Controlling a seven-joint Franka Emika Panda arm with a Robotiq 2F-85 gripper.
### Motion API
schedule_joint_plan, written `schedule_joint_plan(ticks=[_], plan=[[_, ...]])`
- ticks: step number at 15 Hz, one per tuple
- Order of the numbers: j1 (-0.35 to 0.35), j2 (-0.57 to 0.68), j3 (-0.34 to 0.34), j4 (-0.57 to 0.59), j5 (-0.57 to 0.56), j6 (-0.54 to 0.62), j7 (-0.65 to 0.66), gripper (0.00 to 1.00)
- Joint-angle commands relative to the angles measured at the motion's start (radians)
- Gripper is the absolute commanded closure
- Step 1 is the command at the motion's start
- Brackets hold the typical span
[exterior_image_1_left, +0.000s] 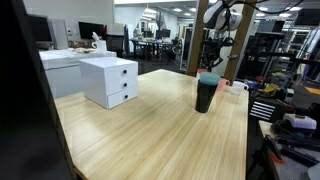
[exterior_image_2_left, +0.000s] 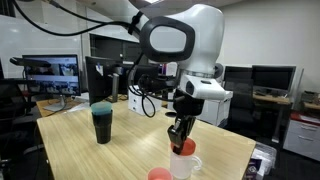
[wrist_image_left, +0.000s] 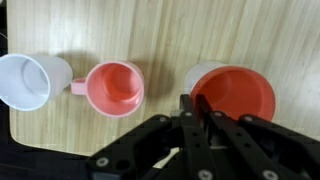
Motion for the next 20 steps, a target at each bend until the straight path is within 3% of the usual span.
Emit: schedule_joint_plan(ticks=[1, 8, 9, 20], plan=[[-0.002, 0.0, 0.003, 0.01, 0.016, -0.023, -0.047, 0.6], [0.051, -0.095, 0.017, -0.006, -0.018, -0.024, -0.108, 0.14], [0.07, -0.124, 0.028, -0.019, -0.026, -0.027, -0.139, 0.03], [0.24, -0.35, 0.161, -0.286, -0.1, -0.092, -0.431, 0.0]])
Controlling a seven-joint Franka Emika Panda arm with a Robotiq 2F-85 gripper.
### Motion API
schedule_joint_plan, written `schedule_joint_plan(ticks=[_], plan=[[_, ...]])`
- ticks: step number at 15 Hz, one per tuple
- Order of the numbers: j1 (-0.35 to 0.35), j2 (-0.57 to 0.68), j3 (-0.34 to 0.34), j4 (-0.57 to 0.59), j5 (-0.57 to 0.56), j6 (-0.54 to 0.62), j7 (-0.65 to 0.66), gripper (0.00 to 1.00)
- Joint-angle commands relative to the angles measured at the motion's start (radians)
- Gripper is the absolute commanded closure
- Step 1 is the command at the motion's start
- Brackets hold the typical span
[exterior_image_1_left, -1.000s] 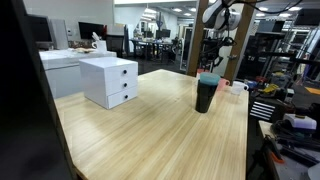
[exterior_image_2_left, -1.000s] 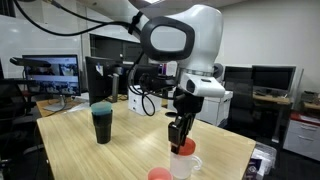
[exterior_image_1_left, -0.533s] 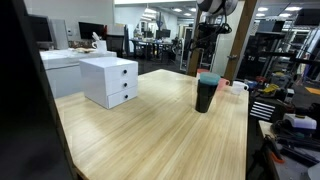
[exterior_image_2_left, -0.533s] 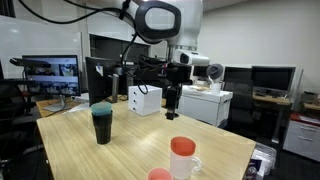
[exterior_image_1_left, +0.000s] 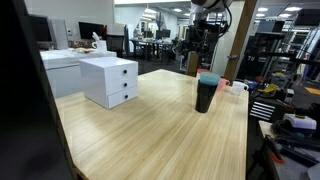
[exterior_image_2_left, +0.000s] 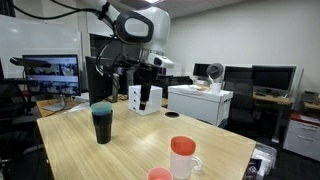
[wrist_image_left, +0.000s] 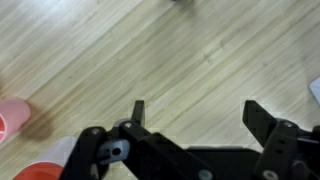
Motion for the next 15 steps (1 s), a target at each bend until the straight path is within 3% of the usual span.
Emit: schedule_joint_plan(ticks=[1, 15], plan=[[0.022, -0.088, 0.023, -0.099, -0.051, -0.042, -0.126, 0.0], [0.048, -0.282, 0.049, -0.226, -0.159, -0.186, -0.369, 0.0]])
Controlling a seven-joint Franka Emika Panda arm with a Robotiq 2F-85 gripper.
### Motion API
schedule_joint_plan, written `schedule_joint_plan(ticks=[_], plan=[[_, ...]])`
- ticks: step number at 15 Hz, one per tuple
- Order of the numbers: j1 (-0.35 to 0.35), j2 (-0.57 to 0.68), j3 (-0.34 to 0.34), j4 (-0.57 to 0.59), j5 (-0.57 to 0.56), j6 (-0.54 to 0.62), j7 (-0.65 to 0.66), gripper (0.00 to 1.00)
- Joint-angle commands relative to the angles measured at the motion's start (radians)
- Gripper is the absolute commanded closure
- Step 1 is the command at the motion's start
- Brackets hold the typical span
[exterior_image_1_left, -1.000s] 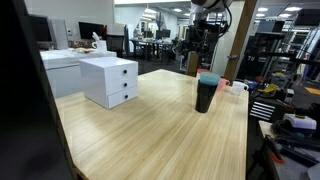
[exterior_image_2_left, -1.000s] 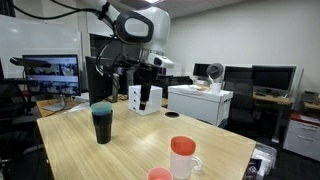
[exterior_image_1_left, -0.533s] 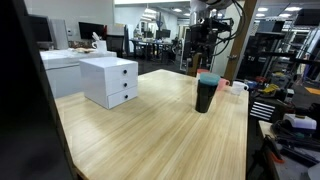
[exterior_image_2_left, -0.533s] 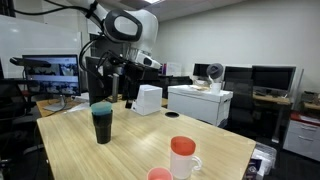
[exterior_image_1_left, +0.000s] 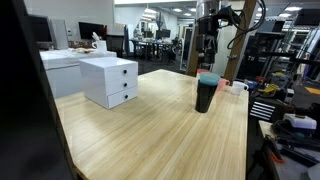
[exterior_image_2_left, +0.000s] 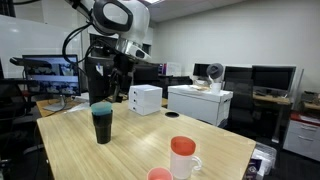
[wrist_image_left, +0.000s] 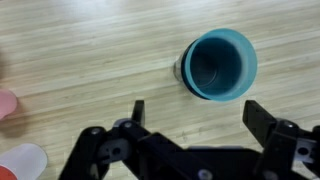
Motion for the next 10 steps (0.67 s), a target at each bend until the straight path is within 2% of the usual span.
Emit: schedule_joint_plan(ticks=[1, 10], plan=[[0.011, -0.081, 0.002, -0.065, -0.042, -0.027, -0.053, 0.0], [0.014, -0.11, 0.002, -0.142, -0.13, -0.027, -0.046, 0.0]])
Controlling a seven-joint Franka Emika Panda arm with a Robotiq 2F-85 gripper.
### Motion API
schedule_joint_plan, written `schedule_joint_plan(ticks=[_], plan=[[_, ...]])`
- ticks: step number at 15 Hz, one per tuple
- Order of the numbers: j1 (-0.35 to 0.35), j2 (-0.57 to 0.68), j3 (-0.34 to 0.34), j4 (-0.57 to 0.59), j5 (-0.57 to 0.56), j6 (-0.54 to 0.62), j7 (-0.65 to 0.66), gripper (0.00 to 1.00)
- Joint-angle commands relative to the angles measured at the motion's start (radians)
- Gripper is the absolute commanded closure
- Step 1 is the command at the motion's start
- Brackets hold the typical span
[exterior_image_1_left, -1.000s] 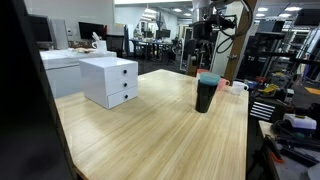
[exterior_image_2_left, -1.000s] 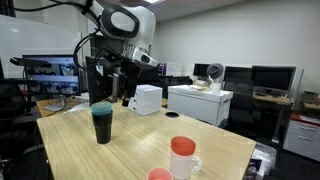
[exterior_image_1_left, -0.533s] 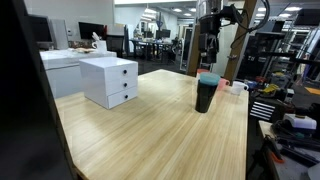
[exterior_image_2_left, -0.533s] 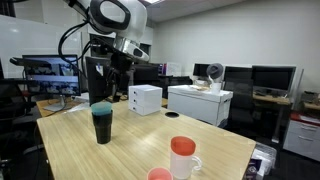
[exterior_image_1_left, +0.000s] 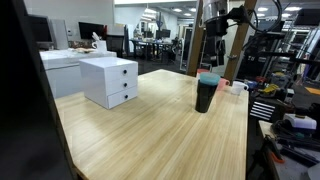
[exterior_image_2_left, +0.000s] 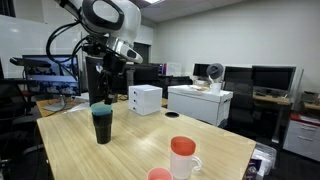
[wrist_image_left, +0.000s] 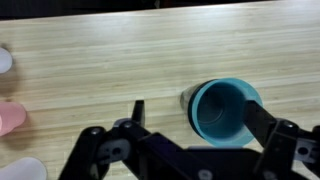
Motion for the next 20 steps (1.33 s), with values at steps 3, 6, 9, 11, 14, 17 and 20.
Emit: schedule_joint_plan(ticks=[3, 6, 9, 11, 14, 17, 20], plan=[[0.004, -0.025, 0.0, -0.06, -0.062, 0.006, -0.006, 0.0], [0.008, -0.021, 0.003, -0.071, -0.062, 0.018, -0.008, 0.0], [0.016, -0.021, 0.01, -0.092, -0.074, 0.078, 0.01, 0.0], [0.017, -0.017, 0.013, -0.096, -0.079, 0.108, 0.012, 0.0], [0.02, -0.014, 0.02, -0.11, -0.088, 0.148, 0.012, 0.25], [0.024, -0.014, 0.028, -0.121, -0.089, 0.171, 0.013, 0.4], [0.03, -0.009, 0.03, -0.121, -0.084, 0.185, 0.021, 0.61]])
